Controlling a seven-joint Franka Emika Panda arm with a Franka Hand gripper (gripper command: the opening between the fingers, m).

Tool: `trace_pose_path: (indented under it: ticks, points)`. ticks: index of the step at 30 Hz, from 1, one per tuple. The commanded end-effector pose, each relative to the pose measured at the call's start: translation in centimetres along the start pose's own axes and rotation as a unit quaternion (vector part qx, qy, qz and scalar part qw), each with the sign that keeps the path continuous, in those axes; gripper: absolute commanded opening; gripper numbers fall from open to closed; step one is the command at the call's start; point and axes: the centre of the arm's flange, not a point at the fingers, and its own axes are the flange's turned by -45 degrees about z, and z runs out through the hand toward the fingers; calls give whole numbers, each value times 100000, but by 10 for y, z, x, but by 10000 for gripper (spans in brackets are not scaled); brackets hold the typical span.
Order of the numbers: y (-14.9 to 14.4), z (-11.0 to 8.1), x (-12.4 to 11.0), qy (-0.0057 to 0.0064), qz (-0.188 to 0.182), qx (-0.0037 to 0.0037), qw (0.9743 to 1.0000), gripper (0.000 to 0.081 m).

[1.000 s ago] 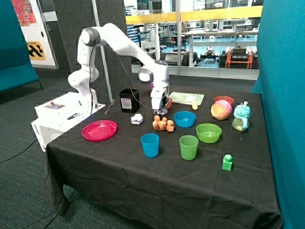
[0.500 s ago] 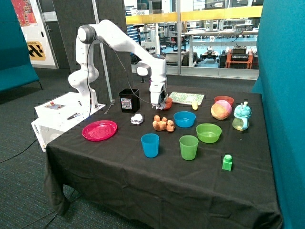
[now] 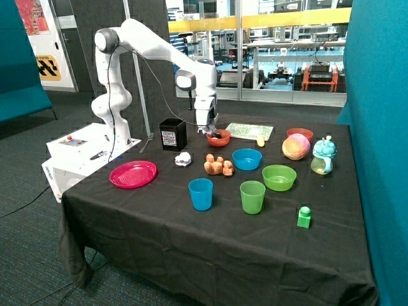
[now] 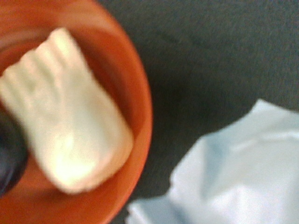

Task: Throw away the rubbish paper

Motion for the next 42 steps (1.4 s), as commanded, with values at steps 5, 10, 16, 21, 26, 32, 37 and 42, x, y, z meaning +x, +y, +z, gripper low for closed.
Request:
trace_pose_path:
  ticks: [5,10,16,21,26,32,37,42]
  points:
    - [-38,-48,-55,-9,-5630,-271,99841,0]
    - [-48,-56,-74,-13,-7370,-271,99728,0]
    - [-48,-64,-91,-14,-7438,-271,99723,0]
    - [-49,-69,-106,-14,-7524,-271,99716,0]
    - [-53,-62,-122,-12,-6987,-271,99755,0]
    - [-56,-49,-140,-12,-6701,-271,99775,0]
    - [-52,-44,-154,-9,-5881,-271,99827,0]
    - [-46,-44,-161,-7,-5091,-271,99870,0]
